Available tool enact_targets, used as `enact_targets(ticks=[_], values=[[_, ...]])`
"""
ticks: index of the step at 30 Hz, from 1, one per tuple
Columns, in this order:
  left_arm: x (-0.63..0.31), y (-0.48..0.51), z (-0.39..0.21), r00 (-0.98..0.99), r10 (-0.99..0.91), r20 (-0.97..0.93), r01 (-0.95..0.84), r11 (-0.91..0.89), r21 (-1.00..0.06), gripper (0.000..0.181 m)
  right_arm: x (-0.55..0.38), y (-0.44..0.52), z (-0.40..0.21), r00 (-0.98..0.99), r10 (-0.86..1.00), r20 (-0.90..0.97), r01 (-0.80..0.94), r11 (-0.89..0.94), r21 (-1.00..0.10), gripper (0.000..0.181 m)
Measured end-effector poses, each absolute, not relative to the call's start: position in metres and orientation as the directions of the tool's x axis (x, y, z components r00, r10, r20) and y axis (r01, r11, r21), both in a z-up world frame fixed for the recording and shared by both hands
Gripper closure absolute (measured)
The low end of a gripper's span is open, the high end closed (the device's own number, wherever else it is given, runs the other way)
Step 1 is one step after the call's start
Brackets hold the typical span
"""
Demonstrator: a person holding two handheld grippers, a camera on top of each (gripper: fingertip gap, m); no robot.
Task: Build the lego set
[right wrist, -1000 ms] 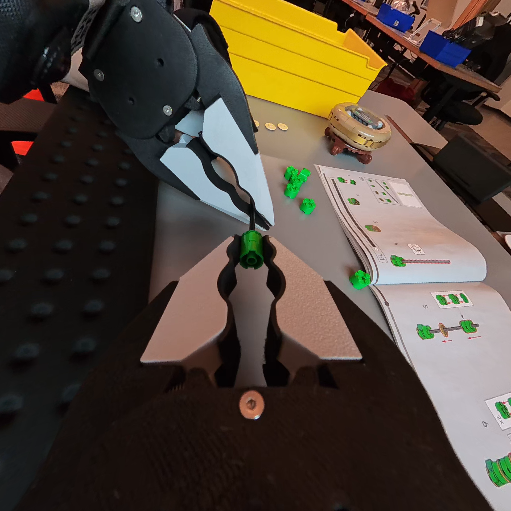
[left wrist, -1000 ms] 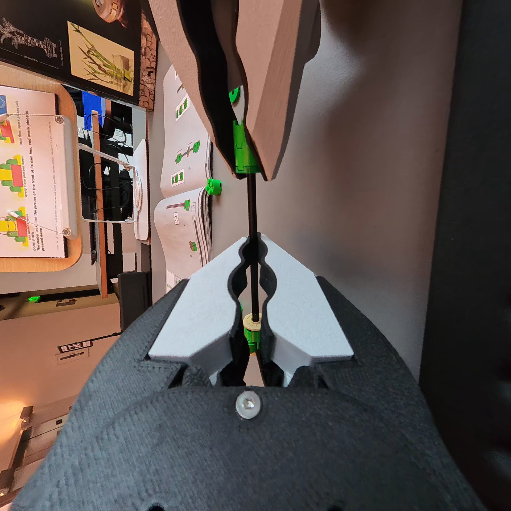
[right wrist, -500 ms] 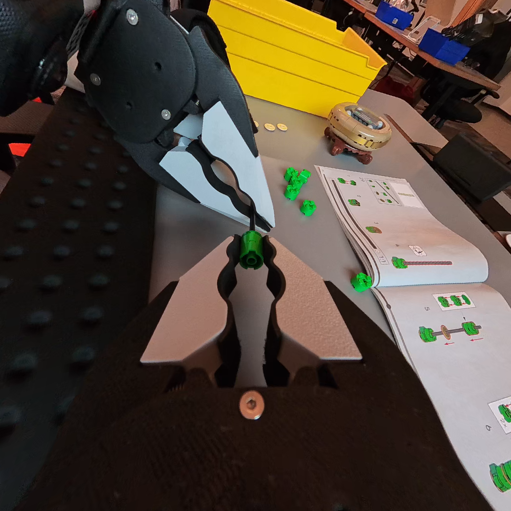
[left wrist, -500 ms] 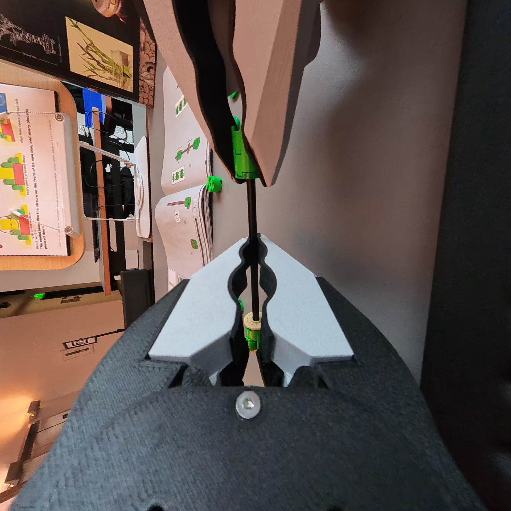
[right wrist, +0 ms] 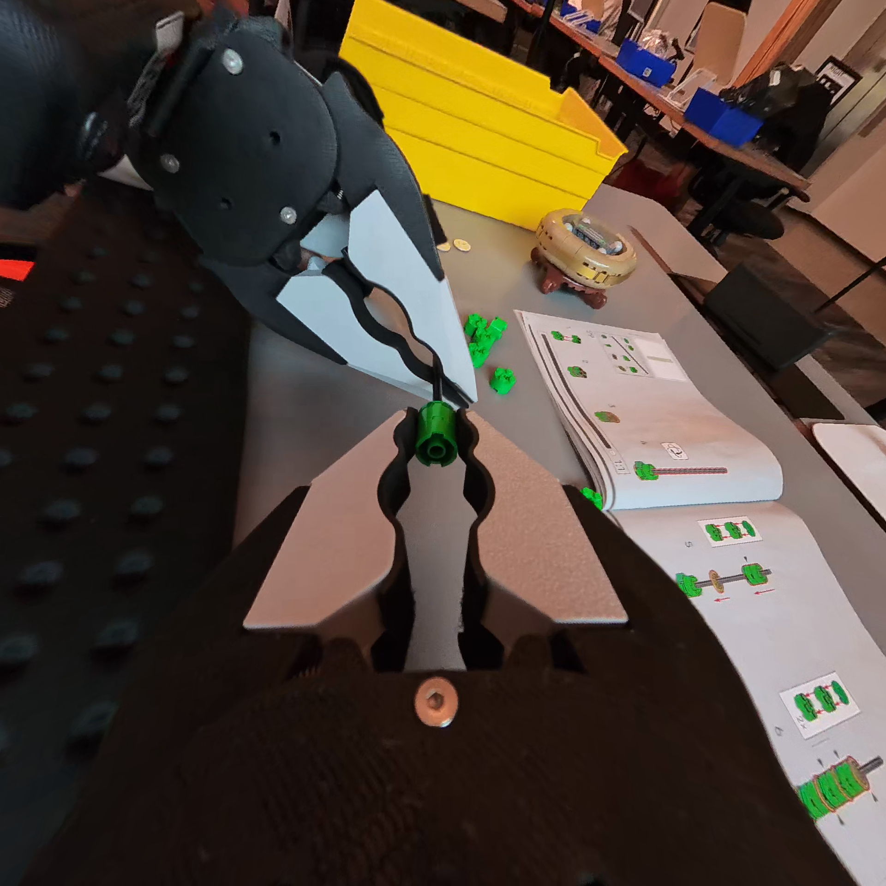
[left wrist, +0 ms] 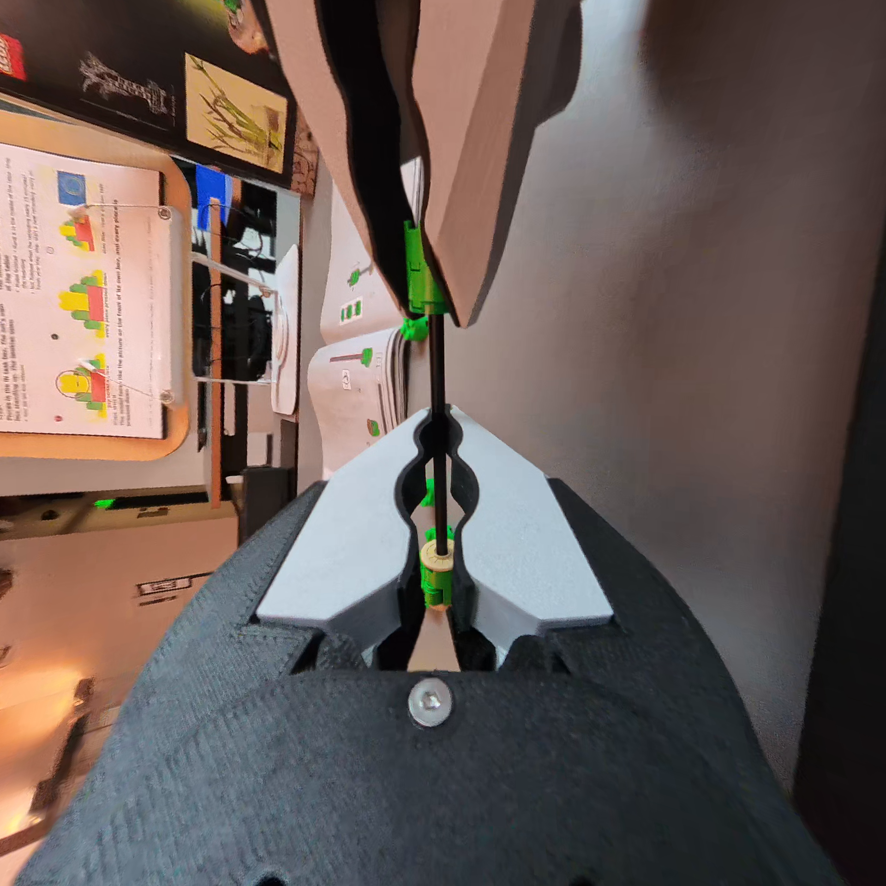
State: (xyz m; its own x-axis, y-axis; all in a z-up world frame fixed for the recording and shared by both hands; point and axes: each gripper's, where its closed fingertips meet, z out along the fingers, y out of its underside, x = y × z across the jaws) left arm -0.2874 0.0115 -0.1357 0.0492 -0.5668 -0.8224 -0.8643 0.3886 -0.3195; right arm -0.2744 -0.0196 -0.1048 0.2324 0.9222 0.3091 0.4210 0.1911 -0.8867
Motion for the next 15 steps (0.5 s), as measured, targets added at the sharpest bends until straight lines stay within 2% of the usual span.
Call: enact_targets(ticks=[5, 8, 12, 15], values=[[-0.283, 0.013, -0.124, 0.108, -0.608, -0.787, -0.824, 0.388, -0.413, 0.171, -0.270, -0.018, -0.088, 0.202, 0.956, 0.211, 0.399, 0.116, -0.909, 0.166], [-0.279, 0.019, -0.106, 0.151, -0.593, -0.791, -0.799, 0.397, -0.451, 0.179, -0.272, -0.018, -0.063, 0.171, 0.972, 0.161, 0.373, 0.087, -0.924, 0.166], [-0.271, 0.019, -0.077, 0.200, -0.638, -0.743, -0.739, 0.400, -0.542, 0.181, -0.281, -0.010, -0.031, 0.140, 0.957, 0.253, 0.415, 0.176, -0.893, 0.165], [-0.271, 0.026, -0.049, 0.285, -0.664, -0.691, -0.677, 0.371, -0.636, 0.181, -0.284, -0.007, 0.003, 0.106, 0.955, 0.277, 0.415, 0.211, -0.885, 0.142]])
